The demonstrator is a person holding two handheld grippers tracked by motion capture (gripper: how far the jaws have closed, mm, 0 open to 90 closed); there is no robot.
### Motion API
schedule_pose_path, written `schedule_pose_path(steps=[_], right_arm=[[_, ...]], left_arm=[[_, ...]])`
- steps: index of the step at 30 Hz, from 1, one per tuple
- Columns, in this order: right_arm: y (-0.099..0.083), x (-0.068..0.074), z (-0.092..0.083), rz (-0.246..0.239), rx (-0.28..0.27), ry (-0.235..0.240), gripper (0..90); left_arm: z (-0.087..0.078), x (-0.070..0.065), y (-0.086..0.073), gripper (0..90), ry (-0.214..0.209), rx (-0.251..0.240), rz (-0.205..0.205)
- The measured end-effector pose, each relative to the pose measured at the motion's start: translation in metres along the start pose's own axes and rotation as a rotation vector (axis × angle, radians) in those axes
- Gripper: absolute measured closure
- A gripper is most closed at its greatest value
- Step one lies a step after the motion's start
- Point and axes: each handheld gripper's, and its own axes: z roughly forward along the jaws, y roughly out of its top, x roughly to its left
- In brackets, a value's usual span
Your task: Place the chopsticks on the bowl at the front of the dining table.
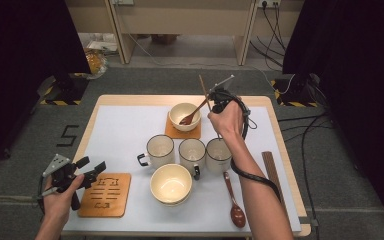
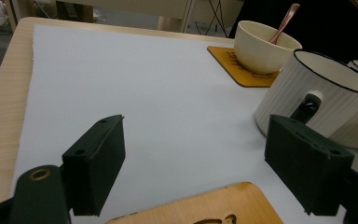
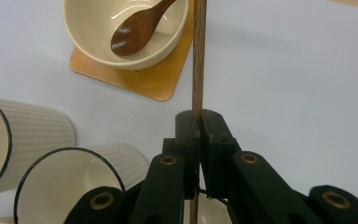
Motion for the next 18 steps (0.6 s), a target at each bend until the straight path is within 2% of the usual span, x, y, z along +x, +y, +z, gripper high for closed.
schedule_pose_path(steps=[18], right_arm=[[0.0055, 0.0016, 0.0031, 0.001, 0.005, -0.001, 86.0]], left_arm=[[0.0002, 0.0002, 0.0, 19.6, 0.0, 0.0, 0.0]])
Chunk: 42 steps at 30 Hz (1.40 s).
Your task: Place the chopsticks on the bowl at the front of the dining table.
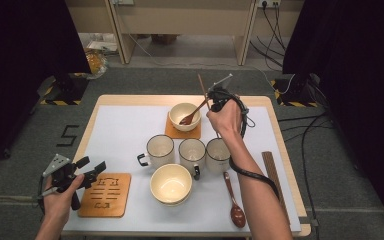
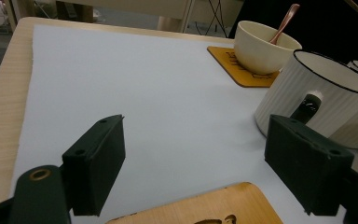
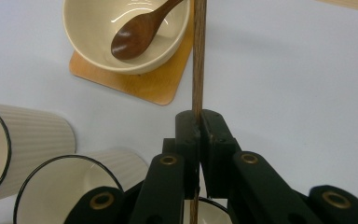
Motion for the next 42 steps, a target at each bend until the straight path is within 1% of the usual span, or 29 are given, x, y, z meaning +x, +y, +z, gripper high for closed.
schedule_pose_path(steps=[5, 12, 28, 42], right_arm=[[0.001, 0.0, 0.0, -0.001, -0.004, 0.001, 86.0], [0.004, 0.002, 0.002, -0.008, 0.004, 0.0, 86.1], [0.008, 0.002, 0.005, -0.001, 0.004, -0.001, 86.0], [0.01, 0.004, 0.01, -0.006, -0.002, 0.002, 86.1]], left_arm=[[0.0, 0.0, 0.0, 19.6, -0.001, 0.0, -0.001], [0.0, 0.0, 0.0, 19.6, 0.0, 0.0, 0.0], [-0.001, 0.001, 0.0, 19.6, 0.002, 0.0, -0.002], [-0.001, 0.001, 0.0, 19.6, 0.001, -0.001, -0.002]])
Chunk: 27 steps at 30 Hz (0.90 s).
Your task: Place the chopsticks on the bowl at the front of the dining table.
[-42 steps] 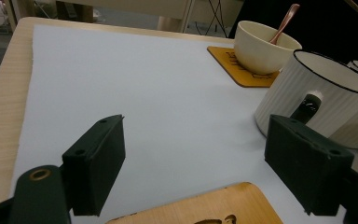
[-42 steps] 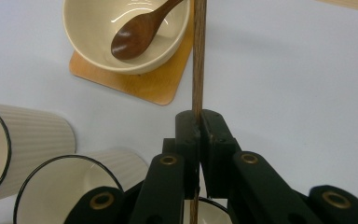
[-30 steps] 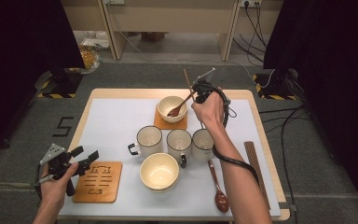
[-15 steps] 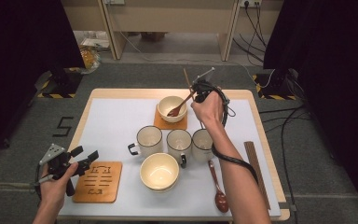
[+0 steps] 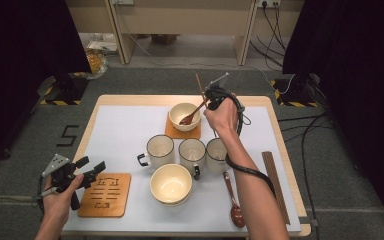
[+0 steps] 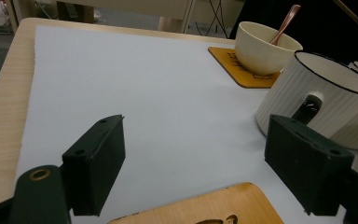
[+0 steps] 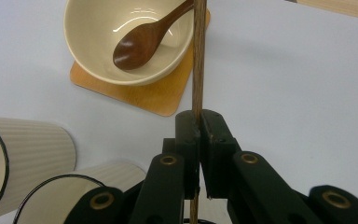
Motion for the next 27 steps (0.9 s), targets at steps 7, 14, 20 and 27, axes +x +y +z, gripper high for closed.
schedule_pose_path(steps=[7, 14, 20, 27], right_arm=[[0.001, 0.0, 0.003, -0.002, -0.007, 0.004, 86.0], [0.001, 0.0, 0.006, -0.008, -0.01, 0.003, 86.0], [0.001, 0.0, 0.009, -0.015, -0.016, 0.004, 86.0], [0.001, -0.001, 0.013, -0.015, -0.017, 0.005, 86.0]], left_arm=[[0.0, 0.0, 0.0, 19.6, 0.0, 0.001, 0.0], [0.0, 0.0, 0.0, 19.6, 0.0, 0.0, 0.0], [0.0, 0.0, 0.0, 19.6, 0.0, 0.001, 0.001], [0.0, 0.0, 0.0, 19.6, 0.001, 0.001, 0.0]])
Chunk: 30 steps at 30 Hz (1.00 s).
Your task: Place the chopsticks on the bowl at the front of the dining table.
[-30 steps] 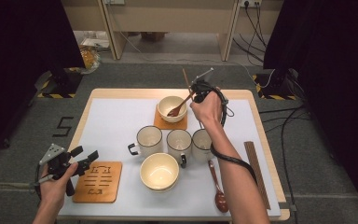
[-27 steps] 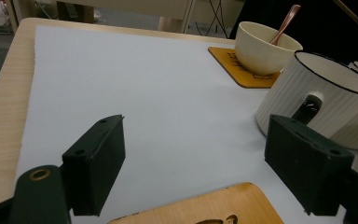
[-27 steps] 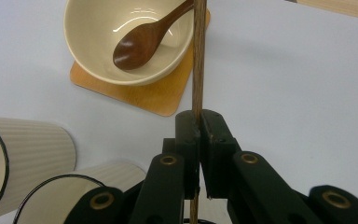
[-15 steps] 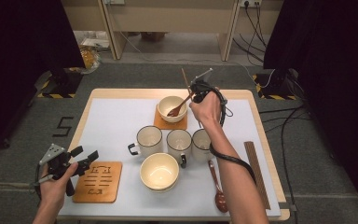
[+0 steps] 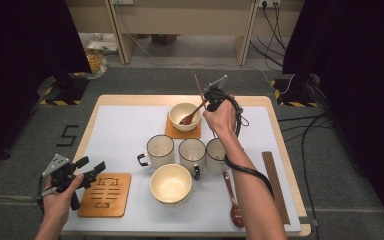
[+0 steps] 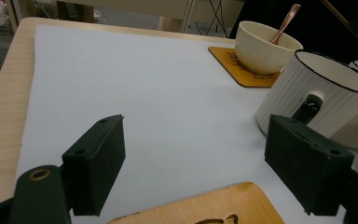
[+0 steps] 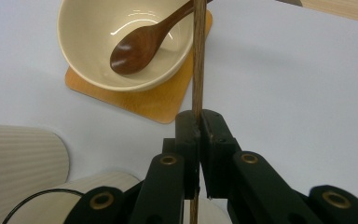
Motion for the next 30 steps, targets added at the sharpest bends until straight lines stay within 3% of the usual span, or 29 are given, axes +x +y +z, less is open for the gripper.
schedule_pose_path(steps=[30], right_arm=[[-0.002, 0.002, 0.014, -0.004, -0.008, 0.008, 86.0]], left_arm=[[0.0, 0.0, 0.0, 19.5, -0.001, -0.001, 0.0]])
